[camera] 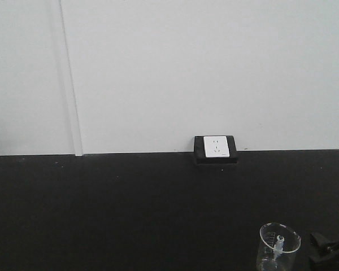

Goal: Grab transparent chemical and place on left bench
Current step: 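Reach the right gripper down to the pipette in the beaker and grasp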

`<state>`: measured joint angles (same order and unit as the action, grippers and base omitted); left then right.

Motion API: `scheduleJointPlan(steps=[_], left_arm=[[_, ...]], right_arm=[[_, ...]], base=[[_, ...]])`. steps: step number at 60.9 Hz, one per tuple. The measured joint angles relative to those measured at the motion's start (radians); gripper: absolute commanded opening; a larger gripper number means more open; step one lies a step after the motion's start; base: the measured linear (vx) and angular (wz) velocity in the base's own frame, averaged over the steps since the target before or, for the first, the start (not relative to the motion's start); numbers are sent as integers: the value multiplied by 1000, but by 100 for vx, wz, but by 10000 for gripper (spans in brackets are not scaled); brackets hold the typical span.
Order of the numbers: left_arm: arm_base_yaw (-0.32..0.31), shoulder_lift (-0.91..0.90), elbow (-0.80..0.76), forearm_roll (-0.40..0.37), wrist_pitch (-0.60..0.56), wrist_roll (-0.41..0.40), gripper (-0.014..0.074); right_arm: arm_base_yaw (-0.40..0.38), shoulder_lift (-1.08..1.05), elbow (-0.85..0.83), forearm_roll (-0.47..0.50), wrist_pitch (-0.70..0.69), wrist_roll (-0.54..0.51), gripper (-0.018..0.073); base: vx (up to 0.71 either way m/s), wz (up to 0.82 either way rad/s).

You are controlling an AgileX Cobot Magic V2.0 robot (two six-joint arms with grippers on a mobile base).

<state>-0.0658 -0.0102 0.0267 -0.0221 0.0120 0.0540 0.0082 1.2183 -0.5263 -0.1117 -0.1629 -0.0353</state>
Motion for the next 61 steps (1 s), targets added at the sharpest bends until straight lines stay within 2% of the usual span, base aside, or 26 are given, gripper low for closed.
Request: scheduleJointPlan(steps=[7, 13, 19, 28, 36, 46, 53, 61], left_arm=[[0, 0, 0, 0, 0, 0, -3], [0, 0, 0, 0, 0, 0, -3], [0, 0, 0, 0, 0, 0, -3], [0, 0, 0, 0, 0, 0, -3], [0, 0, 0, 0, 0, 0, -3], [0, 0, 0, 0, 0, 0, -3], [0, 0, 0, 0, 0, 0, -3], [0, 0, 0, 0, 0, 0, -3]], right_arm=[[0, 41, 0, -80, -70, 35, 531], [0, 57, 0, -186, -121, 135, 531], [0, 62, 0, -372, -184, 318, 531], [0, 63, 0, -623, -232, 529, 531], [0, 81, 0, -785, -261, 612, 531], [0, 149, 0, -834, -289, 619, 531], [0, 227, -7, -834, -338, 565, 529], [0, 303, -36, -776, -380, 498, 508]], base=[[0, 0], [0, 0], [0, 0], [0, 0], [0, 0], [0, 0], [0, 0], [0, 0]])
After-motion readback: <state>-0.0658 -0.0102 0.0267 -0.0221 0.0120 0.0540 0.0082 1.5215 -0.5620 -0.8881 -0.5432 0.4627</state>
